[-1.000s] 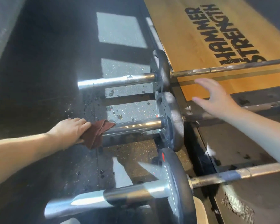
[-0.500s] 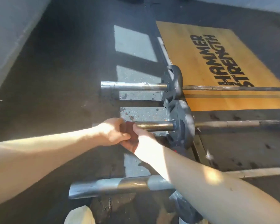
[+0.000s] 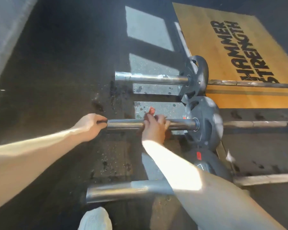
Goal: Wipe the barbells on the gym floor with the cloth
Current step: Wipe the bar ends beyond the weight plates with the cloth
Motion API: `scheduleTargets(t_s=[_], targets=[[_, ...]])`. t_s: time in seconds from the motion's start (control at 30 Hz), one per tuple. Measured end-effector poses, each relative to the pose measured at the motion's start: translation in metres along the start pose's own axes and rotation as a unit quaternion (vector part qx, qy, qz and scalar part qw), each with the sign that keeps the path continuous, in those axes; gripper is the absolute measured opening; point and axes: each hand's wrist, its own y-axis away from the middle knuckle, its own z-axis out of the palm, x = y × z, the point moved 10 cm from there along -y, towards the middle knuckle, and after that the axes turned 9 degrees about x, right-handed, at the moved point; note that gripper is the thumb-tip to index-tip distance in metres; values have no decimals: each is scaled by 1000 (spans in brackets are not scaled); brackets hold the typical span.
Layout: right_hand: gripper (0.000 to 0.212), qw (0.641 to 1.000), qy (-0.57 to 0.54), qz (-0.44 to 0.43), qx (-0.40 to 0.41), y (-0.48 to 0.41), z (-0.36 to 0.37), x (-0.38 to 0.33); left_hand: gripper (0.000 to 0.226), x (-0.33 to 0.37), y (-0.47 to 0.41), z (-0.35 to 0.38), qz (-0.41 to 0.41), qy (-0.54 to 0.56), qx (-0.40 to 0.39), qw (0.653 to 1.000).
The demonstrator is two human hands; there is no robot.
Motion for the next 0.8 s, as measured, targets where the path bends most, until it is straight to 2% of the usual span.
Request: scheduleTargets(t_s=[0.1, 0.17, 0.23, 0.3, 0.37, 0.43, 0.5, 0.53, 0.57, 0.63, 0.67, 0.7, 0.73, 0.8], targets=[[34, 988, 0, -69, -140, 42, 52, -77, 32, -7, 5, 9, 22, 36, -7, 999], [32, 977, 17, -121, -176, 48, 65, -97, 43, -17, 4, 12, 12, 69, -17, 997], [34, 970, 36, -165, -176, 41, 56, -86, 50, -19, 4, 13, 20, 113, -34, 993], [37, 981, 25, -152, -118, 22, 27, -46, 51, -16, 5, 13, 26, 151, -45, 987], [36, 996, 1, -92, -11, -7, -15, 12, 42, -16, 3, 12, 27, 162, -41, 986], [35, 998, 9, -28, 60, -16, -40, 50, 33, -19, 2, 11, 21, 176, -30, 984], [38, 997, -1, 17, 80, -10, -34, 42, 30, -17, 1, 10, 15, 201, -29, 979], [41, 997, 2, 13, 73, -2, -27, 26, 28, -16, 1, 11, 15, 210, -29, 977], [45, 999, 10, -4, 43, 10, -21, 2, 27, -16, -1, 11, 12, 220, -26, 975], [52, 994, 6, -56, -98, 33, -8, -43, 29, -19, -4, 12, -8, 238, -21, 971], [53, 978, 27, -108, -174, 47, -8, -73, 30, -21, -5, 13, -22, 244, -24, 969], [54, 958, 61, -177, -216, 50, -7, -101, 30, -23, -6, 15, -32, 249, -25, 968], [53, 946, 70, -210, -238, 48, -2, -116, 31, -24, -7, 17, -35, 251, -27, 967], [52, 943, 32, -282, -176, 45, 14, -109, 33, -23, -6, 19, -26, 252, -32, 967]])
